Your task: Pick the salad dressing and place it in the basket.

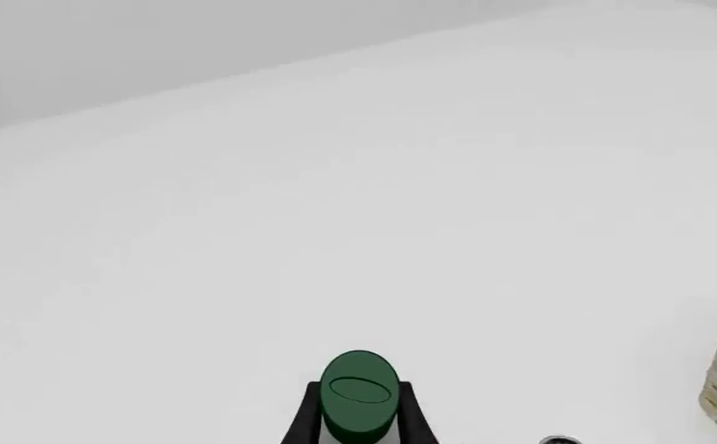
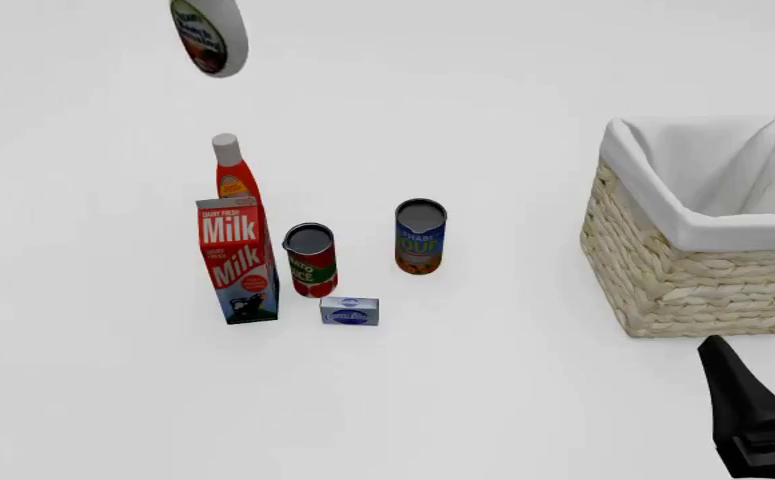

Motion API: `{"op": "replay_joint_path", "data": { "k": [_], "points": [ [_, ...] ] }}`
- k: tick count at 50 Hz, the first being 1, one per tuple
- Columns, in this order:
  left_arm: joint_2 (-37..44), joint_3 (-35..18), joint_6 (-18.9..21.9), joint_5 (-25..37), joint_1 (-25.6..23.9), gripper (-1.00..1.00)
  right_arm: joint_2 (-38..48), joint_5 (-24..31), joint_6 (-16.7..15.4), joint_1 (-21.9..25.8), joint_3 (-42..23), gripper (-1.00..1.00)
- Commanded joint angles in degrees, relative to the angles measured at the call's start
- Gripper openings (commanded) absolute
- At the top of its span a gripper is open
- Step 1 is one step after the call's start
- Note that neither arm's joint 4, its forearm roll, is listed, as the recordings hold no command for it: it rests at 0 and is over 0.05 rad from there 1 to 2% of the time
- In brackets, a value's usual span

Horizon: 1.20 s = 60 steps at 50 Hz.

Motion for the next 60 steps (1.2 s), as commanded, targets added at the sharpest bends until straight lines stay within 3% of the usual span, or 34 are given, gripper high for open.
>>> {"op": "replay_joint_path", "data": {
  "k": [1,14,27,45,60],
  "points": [
    [-3.5,2.0,0.4,0.9,-9.4,-1.0,-0.1,-0.1,-0.3,0.2,0.0,1.0],
    [-3.2,7.7,-1.6,-3.1,-20.5,-1.0,-0.1,-0.2,-0.2,0.5,0.0,1.0],
    [-1.5,10.9,-2.1,-6.3,-27.3,-1.0,0.0,-0.1,-0.1,0.1,0.0,1.0],
    [0.8,15.3,-3.0,-10.6,-31.8,-1.0,-0.1,-0.5,-0.7,0.0,0.0,1.0],
    [2.9,16.4,-3.3,-12.5,-32.8,-1.0,-0.1,-0.9,-1.9,0.6,0.0,1.0]
  ]
}}
